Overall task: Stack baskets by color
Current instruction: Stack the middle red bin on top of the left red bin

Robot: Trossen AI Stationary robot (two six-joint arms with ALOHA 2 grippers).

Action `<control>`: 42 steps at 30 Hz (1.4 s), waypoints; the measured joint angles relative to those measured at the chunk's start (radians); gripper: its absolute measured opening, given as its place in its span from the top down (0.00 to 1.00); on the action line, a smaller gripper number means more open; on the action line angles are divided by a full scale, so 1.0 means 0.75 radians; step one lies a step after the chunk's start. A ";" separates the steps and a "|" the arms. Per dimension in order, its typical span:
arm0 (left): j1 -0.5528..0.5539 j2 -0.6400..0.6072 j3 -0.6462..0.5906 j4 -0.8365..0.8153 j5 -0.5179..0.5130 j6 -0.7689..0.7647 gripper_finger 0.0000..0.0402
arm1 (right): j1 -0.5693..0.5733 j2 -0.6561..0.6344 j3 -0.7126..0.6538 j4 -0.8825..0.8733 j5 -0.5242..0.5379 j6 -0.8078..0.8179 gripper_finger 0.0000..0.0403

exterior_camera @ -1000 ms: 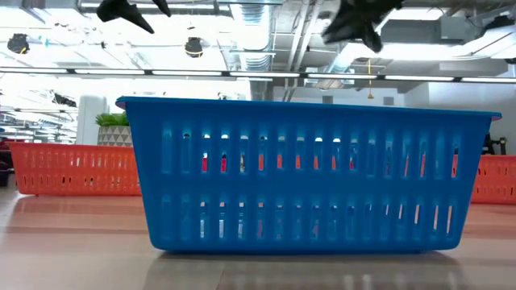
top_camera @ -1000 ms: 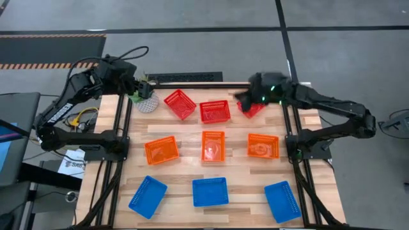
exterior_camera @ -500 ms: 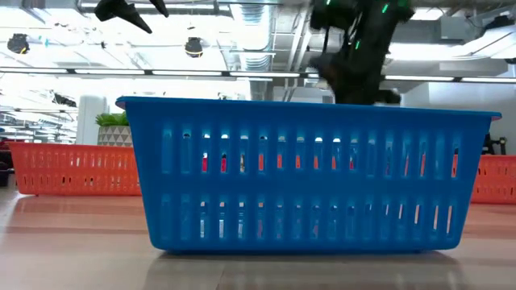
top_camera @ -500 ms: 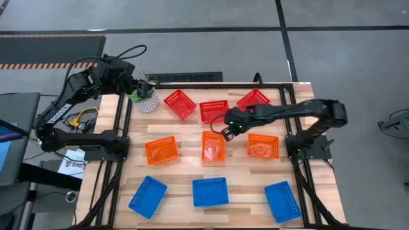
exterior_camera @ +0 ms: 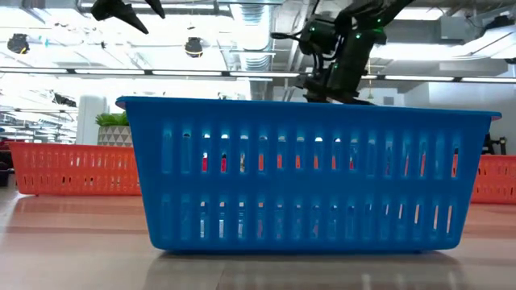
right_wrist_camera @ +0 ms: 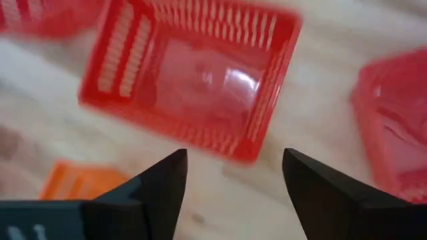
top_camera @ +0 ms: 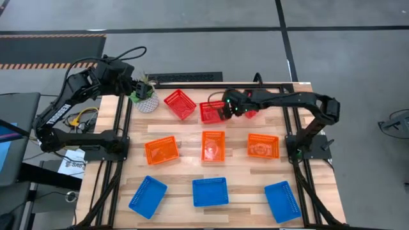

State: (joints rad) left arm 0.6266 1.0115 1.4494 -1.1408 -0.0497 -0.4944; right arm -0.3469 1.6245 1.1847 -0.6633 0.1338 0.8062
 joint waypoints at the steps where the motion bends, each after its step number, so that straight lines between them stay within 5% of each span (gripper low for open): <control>1: 0.000 0.000 0.000 0.001 -0.001 0.001 0.35 | -0.017 0.008 0.000 0.003 0.001 -0.006 0.32; 16: 0.000 0.000 0.000 -0.004 -0.016 0.002 0.35 | -0.047 0.264 -0.001 0.086 -0.045 0.025 0.36; 19: 0.000 0.000 0.000 -0.006 -0.020 0.002 0.35 | -0.051 0.261 0.005 0.101 -0.044 0.043 0.50; 25: 0.000 0.003 0.000 -0.006 -0.020 0.002 0.35 | -0.093 0.261 0.006 0.093 -0.084 0.015 0.95; 37: 0.000 0.003 0.000 -0.030 -0.019 0.004 0.35 | -0.145 0.029 0.146 -0.004 -0.038 0.015 0.98; 42: 0.000 0.003 0.000 -0.026 -0.076 -0.012 0.35 | -0.090 0.013 0.198 0.314 -0.022 0.218 0.99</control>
State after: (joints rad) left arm 0.6266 1.0138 1.4494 -1.1601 -0.1066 -0.5033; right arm -0.4142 1.6342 1.3334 -0.4278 0.1176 0.9698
